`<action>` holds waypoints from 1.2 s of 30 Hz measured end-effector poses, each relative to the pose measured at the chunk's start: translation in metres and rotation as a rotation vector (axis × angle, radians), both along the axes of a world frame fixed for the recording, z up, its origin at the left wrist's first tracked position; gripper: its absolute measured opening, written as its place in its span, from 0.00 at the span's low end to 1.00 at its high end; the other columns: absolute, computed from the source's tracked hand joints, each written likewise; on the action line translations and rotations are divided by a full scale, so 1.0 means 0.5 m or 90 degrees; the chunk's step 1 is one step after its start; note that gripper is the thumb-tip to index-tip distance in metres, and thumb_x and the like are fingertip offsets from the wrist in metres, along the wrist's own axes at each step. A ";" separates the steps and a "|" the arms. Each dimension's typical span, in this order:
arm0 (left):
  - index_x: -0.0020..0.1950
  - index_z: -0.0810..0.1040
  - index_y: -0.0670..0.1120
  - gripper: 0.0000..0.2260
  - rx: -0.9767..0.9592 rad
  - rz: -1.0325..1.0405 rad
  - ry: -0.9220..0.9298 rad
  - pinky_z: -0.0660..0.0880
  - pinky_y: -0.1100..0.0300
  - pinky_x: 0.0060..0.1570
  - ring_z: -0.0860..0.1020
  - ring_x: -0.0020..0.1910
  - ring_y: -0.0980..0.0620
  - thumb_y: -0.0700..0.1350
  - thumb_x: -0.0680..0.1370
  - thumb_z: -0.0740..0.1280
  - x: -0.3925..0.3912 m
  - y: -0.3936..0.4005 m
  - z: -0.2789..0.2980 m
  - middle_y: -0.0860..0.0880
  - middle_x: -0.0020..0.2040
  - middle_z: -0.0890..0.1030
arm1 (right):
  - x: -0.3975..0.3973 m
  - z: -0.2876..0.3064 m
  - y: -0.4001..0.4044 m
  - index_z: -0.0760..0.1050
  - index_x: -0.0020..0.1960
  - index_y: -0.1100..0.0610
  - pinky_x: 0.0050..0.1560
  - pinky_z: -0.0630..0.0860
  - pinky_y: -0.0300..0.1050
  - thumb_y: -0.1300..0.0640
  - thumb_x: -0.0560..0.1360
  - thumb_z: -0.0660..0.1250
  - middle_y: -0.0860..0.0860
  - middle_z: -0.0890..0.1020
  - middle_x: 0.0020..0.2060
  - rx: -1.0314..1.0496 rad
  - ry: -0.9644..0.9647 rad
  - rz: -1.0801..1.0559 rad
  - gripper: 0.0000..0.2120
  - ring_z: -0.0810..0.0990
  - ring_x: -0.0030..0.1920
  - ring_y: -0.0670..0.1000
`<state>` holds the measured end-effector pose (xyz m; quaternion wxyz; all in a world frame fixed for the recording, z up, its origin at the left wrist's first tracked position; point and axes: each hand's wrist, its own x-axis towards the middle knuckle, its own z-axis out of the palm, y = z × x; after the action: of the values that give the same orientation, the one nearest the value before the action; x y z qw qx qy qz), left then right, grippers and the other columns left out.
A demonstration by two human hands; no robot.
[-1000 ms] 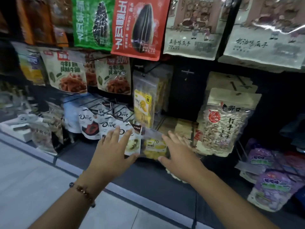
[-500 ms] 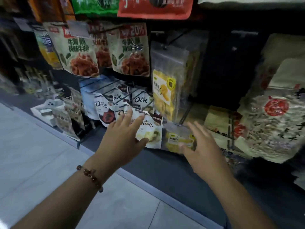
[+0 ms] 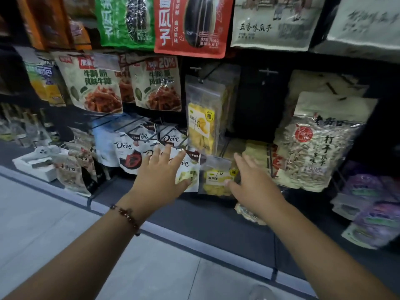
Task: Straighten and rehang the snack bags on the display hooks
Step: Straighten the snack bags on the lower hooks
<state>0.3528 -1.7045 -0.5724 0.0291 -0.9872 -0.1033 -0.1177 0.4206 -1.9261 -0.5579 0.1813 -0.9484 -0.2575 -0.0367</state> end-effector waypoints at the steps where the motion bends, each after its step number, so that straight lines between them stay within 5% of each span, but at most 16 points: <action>1: 0.80 0.47 0.55 0.35 -0.015 -0.004 -0.007 0.51 0.44 0.75 0.48 0.79 0.41 0.67 0.78 0.56 0.002 0.004 -0.007 0.44 0.80 0.48 | 0.001 0.002 0.010 0.46 0.80 0.50 0.77 0.48 0.49 0.46 0.80 0.61 0.50 0.48 0.79 0.003 0.004 0.001 0.35 0.46 0.79 0.51; 10: 0.80 0.48 0.56 0.33 -0.107 -0.043 -0.075 0.51 0.47 0.75 0.49 0.79 0.43 0.64 0.79 0.57 0.062 0.073 -0.013 0.45 0.80 0.48 | 0.120 0.035 0.171 0.59 0.77 0.48 0.68 0.70 0.54 0.41 0.73 0.70 0.47 0.68 0.73 0.381 0.118 -0.098 0.38 0.70 0.70 0.50; 13: 0.80 0.47 0.56 0.33 -0.119 -0.060 -0.072 0.51 0.47 0.75 0.49 0.79 0.43 0.64 0.79 0.56 0.075 0.095 -0.024 0.45 0.81 0.48 | 0.166 0.023 0.218 0.74 0.65 0.49 0.58 0.78 0.52 0.46 0.72 0.72 0.42 0.81 0.55 0.472 0.125 -0.098 0.23 0.81 0.53 0.44; 16: 0.80 0.46 0.57 0.33 -0.145 -0.080 -0.064 0.53 0.48 0.75 0.48 0.79 0.44 0.64 0.79 0.56 0.083 0.116 -0.039 0.46 0.81 0.47 | 0.195 0.011 0.239 0.78 0.56 0.50 0.52 0.81 0.49 0.50 0.73 0.72 0.43 0.84 0.48 0.525 0.123 -0.107 0.13 0.83 0.48 0.44; 21: 0.79 0.51 0.56 0.32 -0.206 -0.078 -0.096 0.58 0.48 0.74 0.53 0.78 0.46 0.61 0.79 0.59 0.093 0.150 -0.046 0.46 0.80 0.51 | 0.206 0.008 0.229 0.80 0.48 0.47 0.52 0.80 0.47 0.56 0.77 0.67 0.43 0.85 0.45 0.567 0.050 -0.104 0.05 0.83 0.47 0.43; 25: 0.79 0.51 0.56 0.31 -0.265 -0.069 -0.111 0.58 0.48 0.74 0.53 0.78 0.47 0.60 0.80 0.60 0.091 0.157 -0.046 0.46 0.80 0.53 | 0.172 0.008 0.219 0.79 0.56 0.46 0.54 0.78 0.41 0.56 0.79 0.65 0.40 0.84 0.48 0.558 0.025 -0.053 0.09 0.81 0.50 0.37; 33: 0.80 0.45 0.56 0.35 -0.441 -0.088 -0.292 0.63 0.55 0.69 0.57 0.77 0.55 0.60 0.79 0.61 0.042 0.154 -0.014 0.55 0.79 0.56 | 0.089 0.037 0.200 0.77 0.65 0.51 0.65 0.74 0.47 0.59 0.79 0.65 0.45 0.82 0.58 0.513 0.019 0.109 0.15 0.78 0.61 0.42; 36: 0.78 0.39 0.63 0.38 -0.550 -0.100 -0.359 0.67 0.52 0.66 0.63 0.74 0.55 0.64 0.77 0.62 0.016 0.158 -0.003 0.59 0.78 0.59 | 0.065 0.027 0.167 0.78 0.62 0.52 0.58 0.75 0.36 0.55 0.79 0.66 0.43 0.83 0.54 0.488 0.046 0.093 0.13 0.79 0.56 0.38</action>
<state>0.3608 -1.6256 -0.5739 -0.4187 -0.8441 -0.0717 -0.3272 0.4529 -1.8427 -0.5447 0.5336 -0.7915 -0.2857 -0.0841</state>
